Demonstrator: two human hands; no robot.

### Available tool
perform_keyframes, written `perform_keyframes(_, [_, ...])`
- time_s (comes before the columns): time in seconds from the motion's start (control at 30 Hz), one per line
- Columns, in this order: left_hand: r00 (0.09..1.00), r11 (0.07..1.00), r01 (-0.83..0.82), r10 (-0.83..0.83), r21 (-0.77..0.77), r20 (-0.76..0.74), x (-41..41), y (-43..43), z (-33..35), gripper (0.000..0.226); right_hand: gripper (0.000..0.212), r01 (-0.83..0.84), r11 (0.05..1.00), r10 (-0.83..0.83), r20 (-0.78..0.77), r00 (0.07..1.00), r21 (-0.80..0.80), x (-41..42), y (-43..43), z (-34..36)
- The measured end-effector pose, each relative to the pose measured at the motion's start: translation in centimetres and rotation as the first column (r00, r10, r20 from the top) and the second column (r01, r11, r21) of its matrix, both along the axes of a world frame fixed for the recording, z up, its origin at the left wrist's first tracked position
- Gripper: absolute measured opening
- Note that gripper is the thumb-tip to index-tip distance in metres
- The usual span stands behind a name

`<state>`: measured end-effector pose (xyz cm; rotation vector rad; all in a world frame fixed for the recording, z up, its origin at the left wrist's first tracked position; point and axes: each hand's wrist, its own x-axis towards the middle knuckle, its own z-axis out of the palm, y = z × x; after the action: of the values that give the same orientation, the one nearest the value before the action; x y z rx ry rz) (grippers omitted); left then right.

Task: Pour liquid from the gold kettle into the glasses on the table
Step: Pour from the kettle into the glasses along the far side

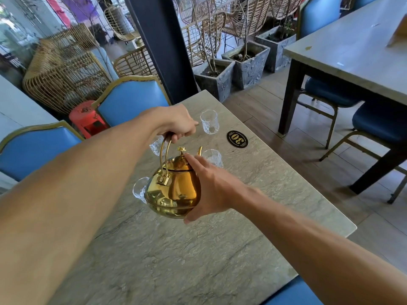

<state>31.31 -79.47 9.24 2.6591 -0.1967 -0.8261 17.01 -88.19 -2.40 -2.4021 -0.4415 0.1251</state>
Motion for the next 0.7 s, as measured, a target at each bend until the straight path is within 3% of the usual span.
perform_keyframes(0.3, [0.986,0.997,0.073,-0.07,-0.01,0.153,1.2,1.1,3.4,0.061,0.156,0.039,0.999,-0.04,0.109,0.993,0.008,2.1,1.8,2.2])
perform_keyframes(0.7, [0.949,0.986,0.158,-0.167,0.052,0.268,7.6,0.5,4.0,0.041,0.156,0.117,0.993,-0.121,0.171,0.978,0.035,9.0,2.4,2.1])
